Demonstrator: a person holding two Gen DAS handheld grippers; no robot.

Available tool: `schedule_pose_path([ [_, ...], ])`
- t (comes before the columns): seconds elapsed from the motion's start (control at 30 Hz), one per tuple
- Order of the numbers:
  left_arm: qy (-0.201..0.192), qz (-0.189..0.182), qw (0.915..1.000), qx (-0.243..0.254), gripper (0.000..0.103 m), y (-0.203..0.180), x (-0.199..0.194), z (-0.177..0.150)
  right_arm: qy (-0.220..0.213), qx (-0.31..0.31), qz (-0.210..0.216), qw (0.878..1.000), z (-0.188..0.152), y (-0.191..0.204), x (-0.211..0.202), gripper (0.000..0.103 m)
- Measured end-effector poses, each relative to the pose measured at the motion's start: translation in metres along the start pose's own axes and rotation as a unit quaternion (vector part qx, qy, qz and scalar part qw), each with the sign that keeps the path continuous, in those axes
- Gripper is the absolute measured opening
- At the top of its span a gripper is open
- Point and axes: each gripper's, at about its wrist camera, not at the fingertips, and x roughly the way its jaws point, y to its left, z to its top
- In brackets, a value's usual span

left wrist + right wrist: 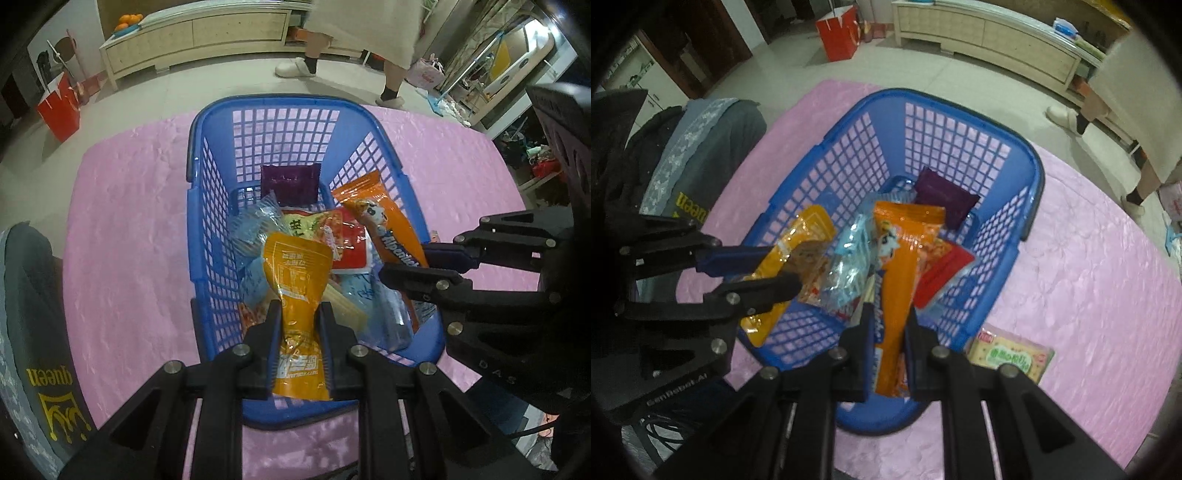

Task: Organize snacks
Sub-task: 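Open both grippers to drop the yellow bag and orange bar into the basket, then move both grippers toward the green-edged cracker pack on the table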

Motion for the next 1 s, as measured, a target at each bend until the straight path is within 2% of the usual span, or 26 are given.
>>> schedule_pose_path([
  [0.4, 0.012, -0.004, 0.9999, 0.005, 0.021, 0.006, 0.015, 0.004, 0.004, -0.024, -0.028, 0.999, 0.002, 0.004, 0.011, 0.018],
  [0.5, 0.003, -0.006, 1.0, 0.007, 0.029, 0.004, 0.013, 0.002, 0.003, -0.023, -0.024, 0.999, 0.001, 0.003, 0.011, 0.018],
  [0.57, -0.003, -0.001, 0.9999, 0.01, 0.04, 0.001, 0.008, 0.001, 0.006, -0.025, -0.029, 0.999, -0.001, 0.003, 0.01, 0.019],
  [0.6, -0.005, -0.001, 0.9999, 0.012, 0.042, 0.0, 0.006, 0.001, 0.003, -0.025, -0.034, 0.999, -0.002, 0.003, 0.009, 0.023],
  [0.63, -0.008, 0.001, 0.9999, 0.013, 0.043, -0.001, 0.003, 0.0, 0.0, -0.024, -0.04, 0.999, -0.002, 0.002, 0.007, 0.034],
  [0.67, -0.009, 0.003, 0.9999, 0.012, 0.047, -0.002, 0.0, -0.001, -0.007, -0.019, -0.049, 0.999, -0.004, -0.001, 0.002, 0.04],
  [0.7, -0.008, 0.006, 0.9999, 0.012, 0.049, -0.002, -0.002, -0.001, -0.012, -0.012, -0.049, 0.999, -0.006, -0.005, -0.002, 0.052],
  [0.77, -0.007, 0.01, 0.9999, 0.01, 0.058, -0.004, -0.008, -0.004, -0.018, -0.004, -0.028, 0.999, -0.009, -0.011, -0.01, 0.063],
  [0.8, -0.008, 0.01, 0.9999, 0.011, 0.06, -0.005, -0.011, -0.006, -0.019, -0.001, -0.033, 0.999, -0.012, -0.014, -0.015, 0.073],
  [0.83, -0.01, 0.008, 0.9998, 0.012, 0.063, -0.007, -0.015, -0.008, -0.024, 0.0, -0.037, 0.999, -0.016, -0.017, -0.02, 0.08],
  [0.93, -0.016, 0.009, 0.9997, 0.014, 0.065, -0.018, -0.024, -0.013, -0.03, -0.002, -0.041, 0.999, -0.03, -0.024, -0.035, 0.081],
  [1.0, -0.019, 0.01, 0.9996, 0.018, 0.071, -0.027, -0.028, -0.017, -0.033, -0.003, -0.041, 0.999, -0.039, -0.029, -0.043, 0.082],
])
